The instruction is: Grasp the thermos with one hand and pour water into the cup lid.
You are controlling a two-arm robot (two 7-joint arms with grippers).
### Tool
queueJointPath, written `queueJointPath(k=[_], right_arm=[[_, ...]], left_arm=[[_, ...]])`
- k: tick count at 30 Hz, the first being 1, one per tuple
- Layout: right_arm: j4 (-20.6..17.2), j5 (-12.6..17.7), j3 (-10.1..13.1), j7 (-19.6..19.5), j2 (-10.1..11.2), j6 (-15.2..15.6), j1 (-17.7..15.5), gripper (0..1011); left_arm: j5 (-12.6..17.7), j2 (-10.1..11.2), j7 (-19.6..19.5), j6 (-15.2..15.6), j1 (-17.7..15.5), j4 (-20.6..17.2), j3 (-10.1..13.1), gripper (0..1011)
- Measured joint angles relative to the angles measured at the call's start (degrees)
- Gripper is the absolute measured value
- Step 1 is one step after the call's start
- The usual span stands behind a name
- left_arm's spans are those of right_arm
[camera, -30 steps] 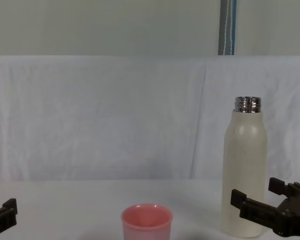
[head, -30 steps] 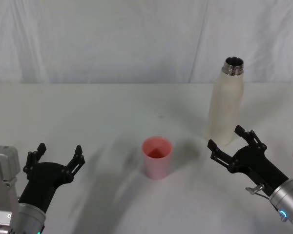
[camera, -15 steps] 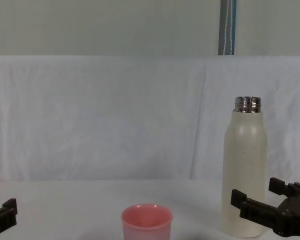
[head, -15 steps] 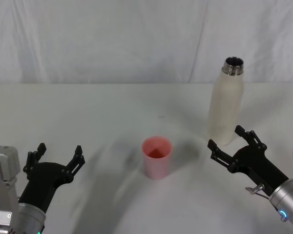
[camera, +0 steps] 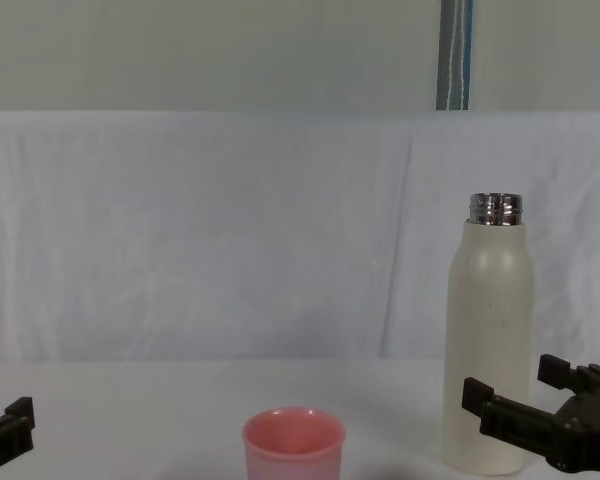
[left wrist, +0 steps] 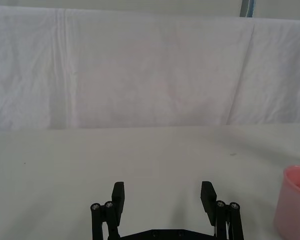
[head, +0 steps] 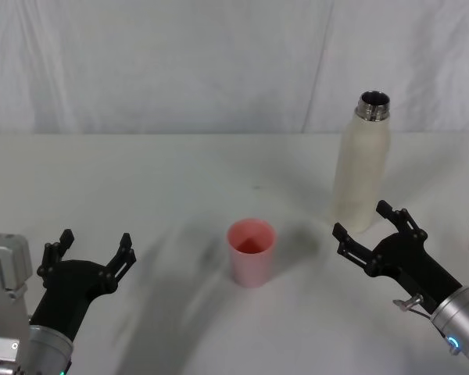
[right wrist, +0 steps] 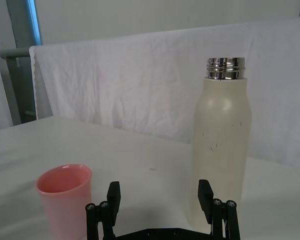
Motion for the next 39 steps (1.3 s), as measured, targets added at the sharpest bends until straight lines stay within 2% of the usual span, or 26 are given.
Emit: queueJointPath(k=[39], right_arm=[[-0.01,-0.02,-0.01,-0.07,0.00,0.00,0.00,1001]], left_arm=[[0.00,0.00,0.00,0.00,0.00,0.00,0.00,1001]])
